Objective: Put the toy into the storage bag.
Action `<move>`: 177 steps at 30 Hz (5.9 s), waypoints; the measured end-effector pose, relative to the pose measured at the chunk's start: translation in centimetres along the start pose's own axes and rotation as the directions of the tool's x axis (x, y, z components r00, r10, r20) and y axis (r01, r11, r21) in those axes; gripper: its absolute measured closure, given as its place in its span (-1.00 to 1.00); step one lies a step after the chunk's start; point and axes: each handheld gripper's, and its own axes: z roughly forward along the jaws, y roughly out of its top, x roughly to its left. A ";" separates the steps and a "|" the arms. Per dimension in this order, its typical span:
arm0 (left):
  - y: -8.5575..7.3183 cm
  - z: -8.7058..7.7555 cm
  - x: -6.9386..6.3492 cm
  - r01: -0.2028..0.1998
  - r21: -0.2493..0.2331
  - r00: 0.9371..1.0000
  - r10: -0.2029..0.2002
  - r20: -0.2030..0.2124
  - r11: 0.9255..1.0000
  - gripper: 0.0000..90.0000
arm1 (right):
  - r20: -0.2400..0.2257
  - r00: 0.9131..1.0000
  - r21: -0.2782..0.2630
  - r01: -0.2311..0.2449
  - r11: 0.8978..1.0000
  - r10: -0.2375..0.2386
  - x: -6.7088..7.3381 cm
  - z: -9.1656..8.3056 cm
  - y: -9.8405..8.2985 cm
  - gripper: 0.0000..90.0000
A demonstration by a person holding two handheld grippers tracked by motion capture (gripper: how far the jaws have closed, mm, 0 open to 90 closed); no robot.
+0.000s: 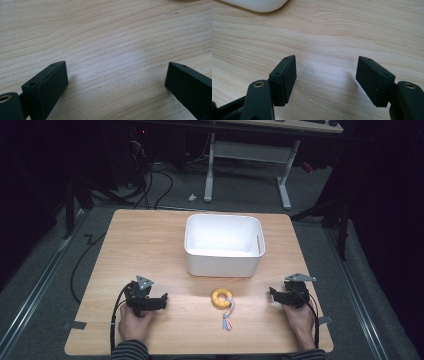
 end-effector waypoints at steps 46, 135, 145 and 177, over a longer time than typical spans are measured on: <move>0.0 -0.1 0.0 0.002 -0.003 1.000 -0.002 -0.001 1.000 -0.86 | -0.267 0.951 0.005 0.162 0.987 -0.155 5.9 -2.4 3.4 0.16; 0.0 -0.1 0.1 0.002 -0.010 1.000 -0.002 -0.002 1.000 -0.80 | -0.332 0.876 0.225 0.434 0.872 -0.350 15.3 4.2 8.0 0.42; 0.2 0.1 0.1 0.000 -0.017 1.000 0.000 0.002 1.000 -0.74 | -0.339 0.869 0.197 0.440 0.876 -0.361 14.7 3.5 8.2 0.51; 0.4 0.2 0.1 -0.001 -0.019 1.000 0.001 0.000 1.000 -0.69 | -0.382 0.856 0.050 0.395 0.917 -0.348 11.2 -4.4 11.2 0.53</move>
